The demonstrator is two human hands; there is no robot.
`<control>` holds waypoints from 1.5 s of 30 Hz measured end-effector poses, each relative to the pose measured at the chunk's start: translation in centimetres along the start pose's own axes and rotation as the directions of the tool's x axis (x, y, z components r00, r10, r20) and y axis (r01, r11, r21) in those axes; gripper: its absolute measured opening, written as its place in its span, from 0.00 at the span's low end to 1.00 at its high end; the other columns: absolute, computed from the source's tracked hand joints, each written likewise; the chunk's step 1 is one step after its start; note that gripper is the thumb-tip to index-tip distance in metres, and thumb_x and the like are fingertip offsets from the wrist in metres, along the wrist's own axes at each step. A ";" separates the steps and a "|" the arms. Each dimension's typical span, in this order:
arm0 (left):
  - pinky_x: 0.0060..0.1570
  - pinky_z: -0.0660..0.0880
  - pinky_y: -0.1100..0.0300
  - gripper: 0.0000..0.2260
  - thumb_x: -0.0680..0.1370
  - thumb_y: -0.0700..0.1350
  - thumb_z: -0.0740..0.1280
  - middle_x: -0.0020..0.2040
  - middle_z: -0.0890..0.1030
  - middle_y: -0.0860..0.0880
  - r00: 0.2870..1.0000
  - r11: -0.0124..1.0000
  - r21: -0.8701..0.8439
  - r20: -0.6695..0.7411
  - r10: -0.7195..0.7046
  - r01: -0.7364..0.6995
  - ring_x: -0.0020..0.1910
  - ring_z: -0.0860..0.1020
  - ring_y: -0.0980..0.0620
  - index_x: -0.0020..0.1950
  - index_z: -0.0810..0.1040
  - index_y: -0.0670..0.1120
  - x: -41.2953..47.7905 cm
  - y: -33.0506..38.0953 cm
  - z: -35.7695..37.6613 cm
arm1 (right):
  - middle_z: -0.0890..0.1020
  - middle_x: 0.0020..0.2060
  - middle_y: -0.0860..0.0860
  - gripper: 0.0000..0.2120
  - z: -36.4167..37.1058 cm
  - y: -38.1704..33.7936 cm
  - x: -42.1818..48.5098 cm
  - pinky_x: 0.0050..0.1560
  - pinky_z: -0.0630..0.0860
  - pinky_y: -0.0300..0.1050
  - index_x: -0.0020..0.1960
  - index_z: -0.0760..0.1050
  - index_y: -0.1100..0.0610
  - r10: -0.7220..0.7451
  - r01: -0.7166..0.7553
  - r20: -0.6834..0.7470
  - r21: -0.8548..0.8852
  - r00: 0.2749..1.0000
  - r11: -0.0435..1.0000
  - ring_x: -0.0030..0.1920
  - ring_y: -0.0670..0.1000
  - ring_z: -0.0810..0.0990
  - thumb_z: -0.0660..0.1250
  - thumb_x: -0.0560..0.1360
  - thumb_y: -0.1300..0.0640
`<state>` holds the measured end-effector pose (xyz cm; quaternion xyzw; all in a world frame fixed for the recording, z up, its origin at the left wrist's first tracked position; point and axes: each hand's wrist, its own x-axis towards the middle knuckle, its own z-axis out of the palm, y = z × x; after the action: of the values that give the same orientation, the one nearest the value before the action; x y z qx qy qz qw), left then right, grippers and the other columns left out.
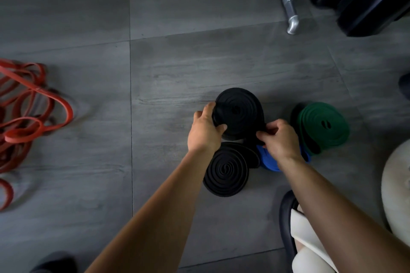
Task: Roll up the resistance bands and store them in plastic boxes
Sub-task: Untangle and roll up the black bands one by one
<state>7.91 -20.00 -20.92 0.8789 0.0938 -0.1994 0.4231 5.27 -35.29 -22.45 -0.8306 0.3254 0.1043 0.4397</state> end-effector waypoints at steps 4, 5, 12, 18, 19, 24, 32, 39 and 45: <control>0.47 0.68 0.61 0.27 0.76 0.41 0.67 0.65 0.68 0.45 1.000 1.000 -0.024 -0.003 -0.015 0.015 0.57 0.73 0.48 0.72 0.62 0.53 -0.1 0.3 0.0 | 0.80 0.45 0.61 0.11 0.9 -0.1 -0.1 0.49 0.77 0.61 0.44 0.70 0.59 0.003 -0.003 -0.016 -0.002 1.000 1.000 0.47 0.63 0.80 0.72 0.70 0.59; 0.47 0.68 0.61 0.27 0.76 0.40 0.67 0.65 0.68 0.45 1.000 0.999 -0.029 -0.003 -0.017 0.017 0.58 0.73 0.48 0.72 0.62 0.52 -0.1 0.4 0.0 | 0.81 0.46 0.61 0.11 1.1 -0.3 -0.2 0.48 0.77 0.60 0.45 0.70 0.60 0.004 -0.004 -0.014 0.001 1.000 1.000 0.47 0.63 0.81 0.72 0.70 0.58; 0.47 0.66 0.62 0.25 0.76 0.38 0.66 0.65 0.70 0.47 1.000 1.000 -0.003 -0.007 -0.020 0.020 0.58 0.73 0.49 0.71 0.63 0.49 -0.1 0.9 0.0 | 0.78 0.54 0.62 0.15 1.0 -0.5 -0.5 0.47 0.72 0.48 0.56 0.69 0.65 -0.053 0.053 0.002 -0.161 0.999 0.985 0.55 0.61 0.77 0.67 0.75 0.58; 0.47 0.66 0.61 0.25 0.76 0.37 0.66 0.65 0.70 0.46 1.000 1.000 0.011 0.002 -0.025 0.025 0.60 0.72 0.48 0.70 0.63 0.49 0.0 1.1 0.0 | 0.77 0.55 0.63 0.16 1.2 -0.7 0.0 0.42 0.68 0.45 0.58 0.68 0.66 -0.020 0.021 0.010 -0.151 1.000 0.988 0.54 0.62 0.76 0.64 0.76 0.58; 0.47 0.66 0.61 0.25 0.76 0.37 0.66 0.65 0.70 0.46 1.000 1.000 0.012 0.004 -0.027 0.027 0.60 0.72 0.48 0.70 0.63 0.48 0.0 1.1 -0.1 | 0.77 0.55 0.62 0.16 1.3 -0.6 -0.1 0.42 0.67 0.45 0.58 0.67 0.66 -0.045 0.048 0.020 -0.166 0.999 0.985 0.54 0.62 0.76 0.64 0.76 0.58; 0.45 0.67 0.61 0.25 0.76 0.39 0.66 0.64 0.70 0.45 0.999 0.999 0.020 0.029 -0.041 0.040 0.56 0.73 0.49 0.71 0.62 0.50 -0.1 1.0 -0.2 | 0.75 0.38 0.57 0.10 1.0 -0.5 0.3 0.31 0.70 0.41 0.49 0.72 0.65 0.085 -0.097 0.100 0.131 0.991 0.987 0.35 0.52 0.75 0.68 0.73 0.60; 0.45 0.66 0.61 0.25 0.76 0.39 0.66 0.64 0.70 0.45 0.999 0.997 0.063 0.012 -0.050 0.050 0.58 0.73 0.48 0.71 0.62 0.49 -0.2 1.4 -0.2 | 0.71 0.32 0.53 0.14 0.6 -0.7 0.8 0.17 0.70 0.34 0.37 0.62 0.56 0.094 -0.117 0.109 0.234 0.990 0.965 0.20 0.44 0.72 0.64 0.74 0.68; 0.45 0.67 0.60 0.25 0.77 0.39 0.65 0.66 0.69 0.46 0.999 0.996 0.074 0.013 -0.041 0.040 0.59 0.73 0.47 0.71 0.61 0.49 0.0 1.4 -0.1 | 0.74 0.33 0.56 0.07 0.5 -1.1 0.8 0.20 0.70 0.40 0.50 0.67 0.62 0.087 -0.087 0.165 -0.009 0.983 0.996 0.25 0.51 0.71 0.63 0.73 0.66; 0.45 0.66 0.60 0.25 0.76 0.39 0.65 0.63 0.71 0.45 0.997 0.998 0.012 0.032 -0.067 0.066 0.57 0.73 0.48 0.71 0.62 0.51 0.3 1.1 0.0 | 0.74 0.28 0.55 0.11 1.4 -0.3 0.2 0.19 0.70 0.38 0.53 0.73 0.68 0.094 -0.110 0.196 0.072 0.976 0.991 0.22 0.48 0.70 0.66 0.73 0.64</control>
<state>8.50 -20.72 -20.24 0.8743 0.1151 -0.2279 0.4129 5.74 -34.10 -23.19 -0.7799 0.3280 0.1929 0.4970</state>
